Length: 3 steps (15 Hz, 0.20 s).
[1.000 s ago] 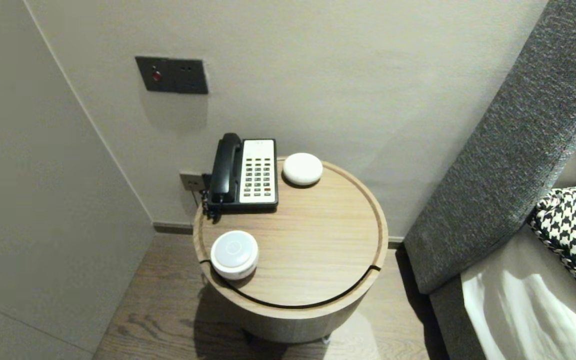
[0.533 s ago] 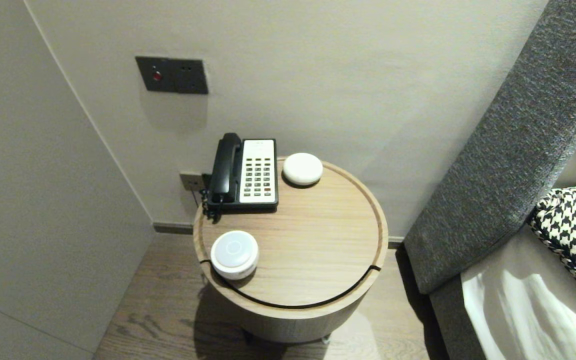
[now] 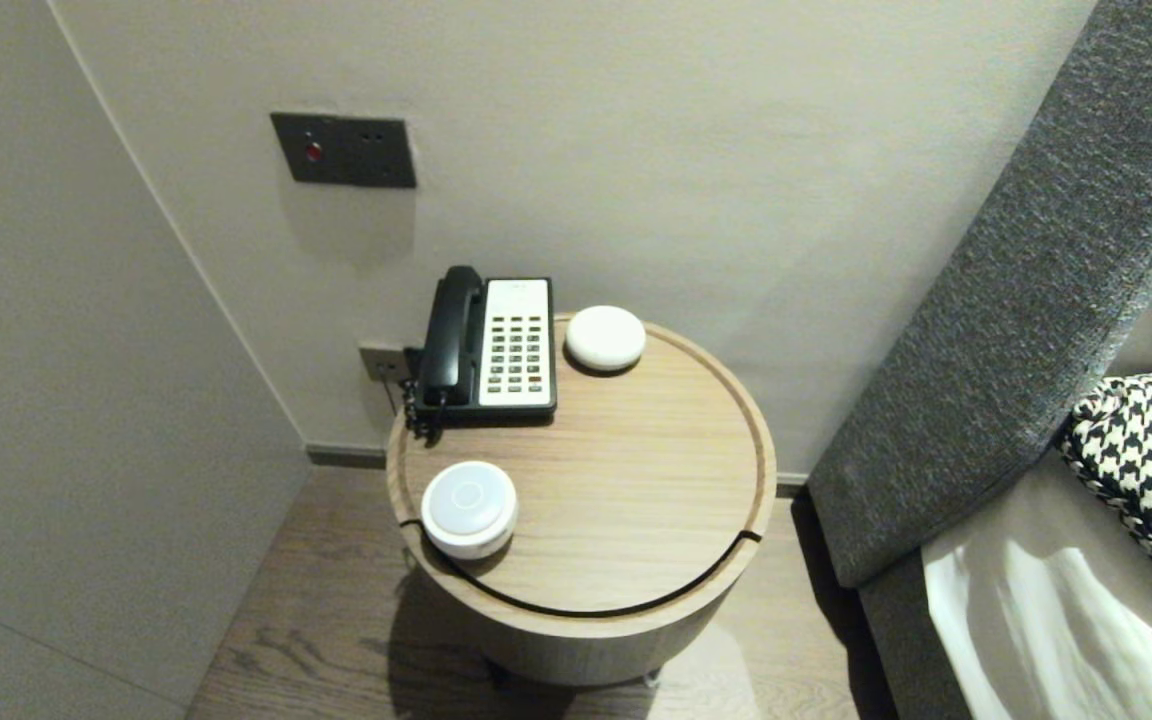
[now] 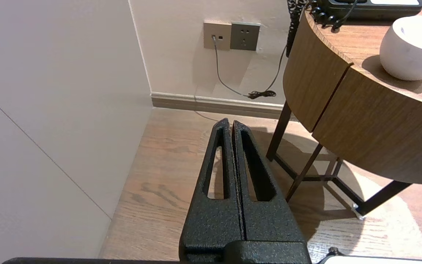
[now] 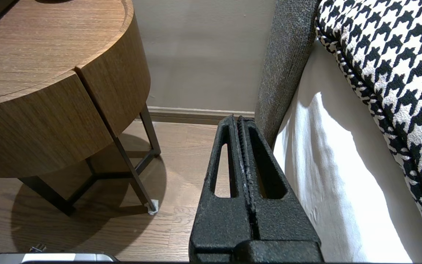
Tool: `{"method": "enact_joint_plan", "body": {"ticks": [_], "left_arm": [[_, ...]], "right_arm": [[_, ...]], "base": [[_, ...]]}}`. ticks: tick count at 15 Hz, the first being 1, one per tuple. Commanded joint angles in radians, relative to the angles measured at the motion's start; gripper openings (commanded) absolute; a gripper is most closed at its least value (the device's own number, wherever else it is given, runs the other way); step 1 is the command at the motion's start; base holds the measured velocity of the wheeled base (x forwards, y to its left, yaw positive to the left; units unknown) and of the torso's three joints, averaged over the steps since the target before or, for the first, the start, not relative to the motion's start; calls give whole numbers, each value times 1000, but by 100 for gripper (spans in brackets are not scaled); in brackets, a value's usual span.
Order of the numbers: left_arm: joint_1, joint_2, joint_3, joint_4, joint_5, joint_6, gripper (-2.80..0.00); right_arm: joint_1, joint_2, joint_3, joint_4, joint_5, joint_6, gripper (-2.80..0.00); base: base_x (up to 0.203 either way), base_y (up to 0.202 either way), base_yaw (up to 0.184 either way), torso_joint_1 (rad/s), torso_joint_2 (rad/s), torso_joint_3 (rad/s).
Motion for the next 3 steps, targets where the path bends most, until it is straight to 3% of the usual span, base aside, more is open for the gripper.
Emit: {"method": "enact_joint_plan", "body": {"ticks": [1, 3], "left_arm": [[-1, 2, 0, -1, 1, 0, -280], [-1, 2, 0, -1, 1, 0, -280]], "right_arm": [[0, 0, 40, -5, 0, -1, -280], [0, 0, 40, -3, 0, 0, -280]], "base": [[0, 0, 0, 0, 0, 0], [0, 0, 0, 0, 0, 0]]}}
